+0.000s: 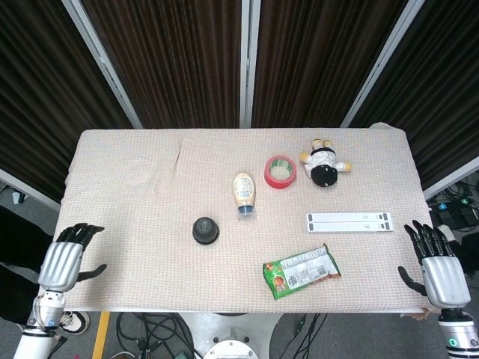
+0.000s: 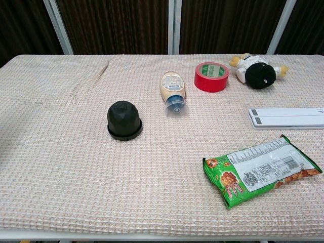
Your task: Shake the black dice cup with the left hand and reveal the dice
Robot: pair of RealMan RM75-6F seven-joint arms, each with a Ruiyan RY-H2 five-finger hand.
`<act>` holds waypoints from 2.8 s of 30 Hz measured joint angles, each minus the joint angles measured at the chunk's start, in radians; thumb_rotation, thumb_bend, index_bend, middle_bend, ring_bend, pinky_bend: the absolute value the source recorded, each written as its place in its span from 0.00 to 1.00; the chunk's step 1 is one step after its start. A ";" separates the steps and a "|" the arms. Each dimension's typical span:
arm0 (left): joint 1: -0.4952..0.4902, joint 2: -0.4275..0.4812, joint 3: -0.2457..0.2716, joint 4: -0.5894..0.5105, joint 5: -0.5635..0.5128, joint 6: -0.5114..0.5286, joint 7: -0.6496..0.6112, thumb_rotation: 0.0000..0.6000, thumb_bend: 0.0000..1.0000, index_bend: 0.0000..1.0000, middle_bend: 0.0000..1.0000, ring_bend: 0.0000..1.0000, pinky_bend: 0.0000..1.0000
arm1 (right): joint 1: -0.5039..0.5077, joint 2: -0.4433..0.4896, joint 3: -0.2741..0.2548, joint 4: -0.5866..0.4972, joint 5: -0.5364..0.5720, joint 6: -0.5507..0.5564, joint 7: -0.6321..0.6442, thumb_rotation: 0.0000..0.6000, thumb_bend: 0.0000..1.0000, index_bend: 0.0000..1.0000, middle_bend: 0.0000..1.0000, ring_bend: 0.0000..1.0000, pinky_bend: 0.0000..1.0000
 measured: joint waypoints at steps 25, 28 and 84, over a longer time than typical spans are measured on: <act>-0.212 -0.215 -0.095 0.086 -0.097 -0.269 -0.044 1.00 0.01 0.21 0.25 0.18 0.23 | -0.005 0.020 0.003 -0.023 -0.011 0.020 -0.010 1.00 0.20 0.00 0.00 0.00 0.04; -0.257 -0.264 -0.110 0.123 -0.122 -0.320 -0.025 1.00 0.01 0.21 0.25 0.18 0.23 | -0.005 0.018 0.003 -0.013 -0.002 0.013 -0.002 1.00 0.20 0.00 0.00 0.00 0.04; -0.529 -0.525 -0.165 0.409 -0.327 -0.563 -0.037 1.00 0.00 0.15 0.21 0.12 0.23 | -0.004 -0.007 0.014 0.065 0.045 -0.027 0.059 1.00 0.20 0.00 0.00 0.00 0.04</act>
